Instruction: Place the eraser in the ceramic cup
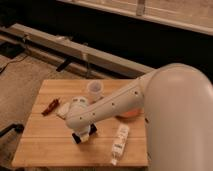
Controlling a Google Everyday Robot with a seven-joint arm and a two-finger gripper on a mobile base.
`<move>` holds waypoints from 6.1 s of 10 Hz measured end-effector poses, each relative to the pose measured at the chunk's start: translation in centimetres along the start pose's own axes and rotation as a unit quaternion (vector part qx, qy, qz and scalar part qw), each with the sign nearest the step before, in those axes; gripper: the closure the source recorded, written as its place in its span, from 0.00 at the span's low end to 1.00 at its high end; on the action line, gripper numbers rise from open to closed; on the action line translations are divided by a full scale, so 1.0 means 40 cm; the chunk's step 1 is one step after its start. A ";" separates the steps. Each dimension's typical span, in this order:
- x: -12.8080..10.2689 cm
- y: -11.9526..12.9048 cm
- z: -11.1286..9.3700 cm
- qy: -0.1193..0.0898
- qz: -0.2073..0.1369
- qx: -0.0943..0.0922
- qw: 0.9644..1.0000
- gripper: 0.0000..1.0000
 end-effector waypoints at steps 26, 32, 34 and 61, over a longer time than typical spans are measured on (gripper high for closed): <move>-0.312 0.452 -0.271 0.047 0.066 -0.270 0.959 1.00; -0.309 0.505 -0.266 0.070 0.071 -0.290 0.952 1.00; -0.298 0.522 -0.254 0.082 0.072 -0.292 0.950 1.00; -0.325 0.542 -0.202 0.168 0.139 -0.322 0.921 0.38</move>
